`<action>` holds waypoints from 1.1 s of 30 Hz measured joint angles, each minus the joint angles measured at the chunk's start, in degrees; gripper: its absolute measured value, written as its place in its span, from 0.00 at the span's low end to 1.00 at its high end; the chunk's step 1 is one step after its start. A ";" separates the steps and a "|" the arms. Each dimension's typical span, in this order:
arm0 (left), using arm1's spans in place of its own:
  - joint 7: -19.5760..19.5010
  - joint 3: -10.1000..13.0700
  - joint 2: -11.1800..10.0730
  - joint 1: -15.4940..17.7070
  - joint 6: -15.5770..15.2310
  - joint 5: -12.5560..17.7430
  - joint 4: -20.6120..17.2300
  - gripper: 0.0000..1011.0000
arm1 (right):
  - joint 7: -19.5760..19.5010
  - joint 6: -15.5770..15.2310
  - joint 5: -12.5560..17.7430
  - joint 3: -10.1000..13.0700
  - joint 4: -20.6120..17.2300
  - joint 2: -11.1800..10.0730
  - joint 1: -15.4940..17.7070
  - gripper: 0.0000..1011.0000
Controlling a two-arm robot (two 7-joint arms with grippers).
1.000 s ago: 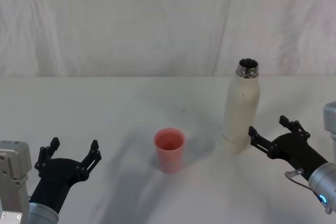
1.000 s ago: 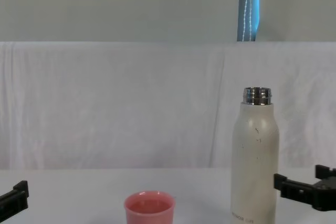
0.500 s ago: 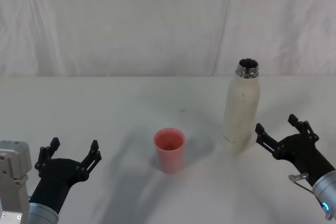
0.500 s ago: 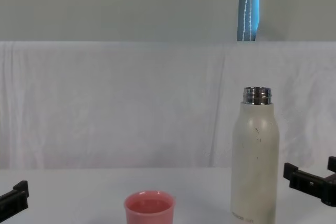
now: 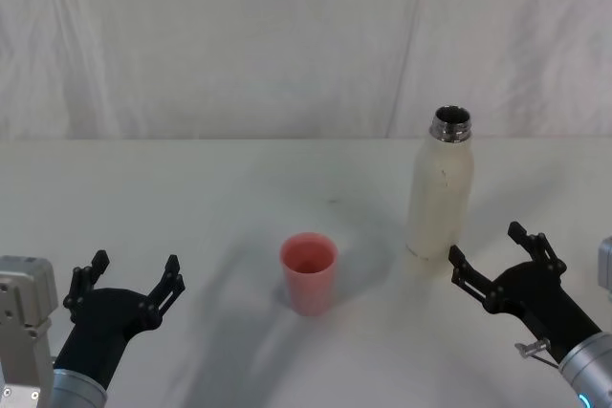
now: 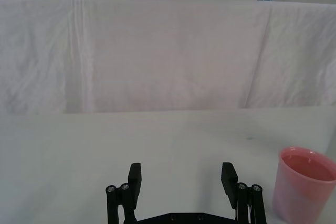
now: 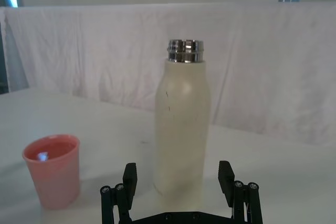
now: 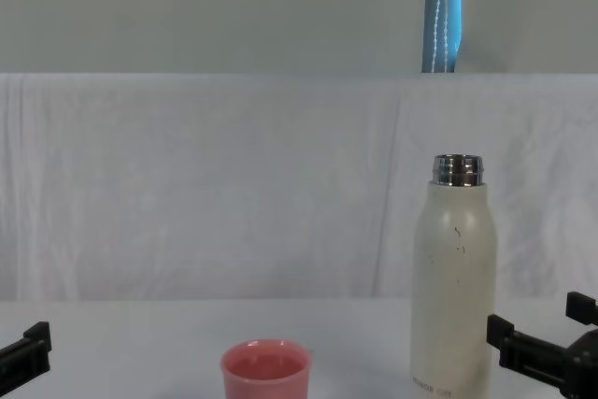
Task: Grasp the thermos with one hand and pour water into the cup lid.
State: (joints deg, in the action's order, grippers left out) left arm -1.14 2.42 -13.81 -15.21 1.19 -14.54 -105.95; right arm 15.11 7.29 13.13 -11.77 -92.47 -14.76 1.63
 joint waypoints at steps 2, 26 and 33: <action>0.00 0.00 0.00 0.00 0.00 0.00 0.00 0.99 | -0.45 0.45 -0.76 -0.03 0.23 0.16 0.26 0.99; 0.00 0.00 0.00 0.00 0.00 0.00 0.00 0.99 | -1.30 0.42 -3.38 -0.10 0.31 2.10 0.71 0.99; 0.00 0.00 0.00 0.00 0.00 0.00 0.00 0.99 | -1.15 0.35 -3.74 -0.54 0.59 2.42 0.28 0.99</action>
State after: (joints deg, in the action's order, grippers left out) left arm -1.14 2.41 -13.81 -15.21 1.19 -14.54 -105.95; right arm 13.96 7.64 9.39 -12.31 -91.88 -12.34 1.91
